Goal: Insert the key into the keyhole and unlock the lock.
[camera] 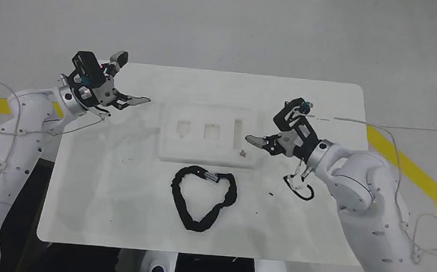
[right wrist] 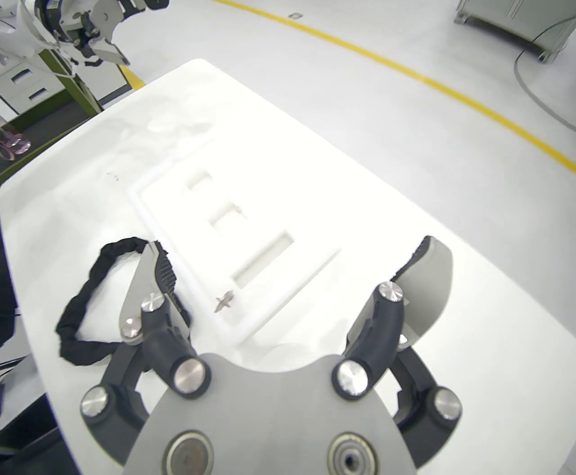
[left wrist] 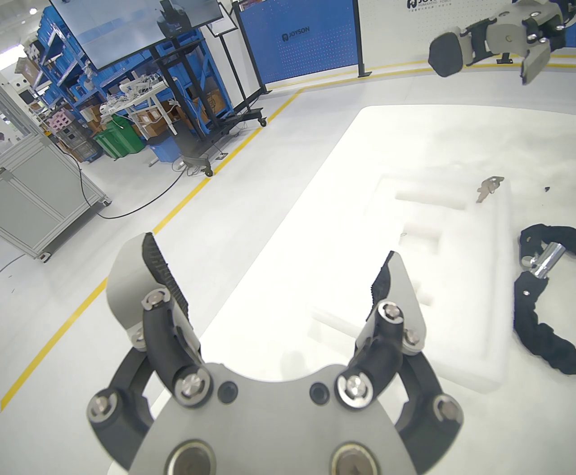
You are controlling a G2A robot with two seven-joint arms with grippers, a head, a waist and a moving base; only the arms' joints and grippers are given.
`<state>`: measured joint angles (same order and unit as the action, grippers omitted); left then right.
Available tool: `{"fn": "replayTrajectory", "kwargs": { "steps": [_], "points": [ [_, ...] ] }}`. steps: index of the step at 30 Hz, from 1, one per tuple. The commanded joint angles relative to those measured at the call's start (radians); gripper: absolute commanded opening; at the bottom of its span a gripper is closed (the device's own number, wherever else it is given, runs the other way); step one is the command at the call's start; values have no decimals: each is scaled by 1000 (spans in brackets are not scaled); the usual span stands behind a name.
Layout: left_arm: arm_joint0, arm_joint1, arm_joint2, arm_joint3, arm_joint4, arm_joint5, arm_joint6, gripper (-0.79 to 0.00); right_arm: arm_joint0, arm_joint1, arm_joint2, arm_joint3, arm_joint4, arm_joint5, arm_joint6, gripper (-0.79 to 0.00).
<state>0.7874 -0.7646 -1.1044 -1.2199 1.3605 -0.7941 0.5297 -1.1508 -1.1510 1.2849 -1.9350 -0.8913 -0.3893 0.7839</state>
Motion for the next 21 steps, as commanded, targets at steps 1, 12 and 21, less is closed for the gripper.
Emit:
{"fn": "replayTrajectory", "kwargs": {
  "steps": [1,12,21],
  "points": [
    [0,0,0,0,0,0,0,0,10,-2,-19,-17,49,57,105,0],
    [0,0,0,0,0,0,0,0,59,-18,-146,42,189,243,278,0],
    [0,0,0,0,0,0,0,0,113,-26,-198,114,238,276,316,0]
  ]
}}
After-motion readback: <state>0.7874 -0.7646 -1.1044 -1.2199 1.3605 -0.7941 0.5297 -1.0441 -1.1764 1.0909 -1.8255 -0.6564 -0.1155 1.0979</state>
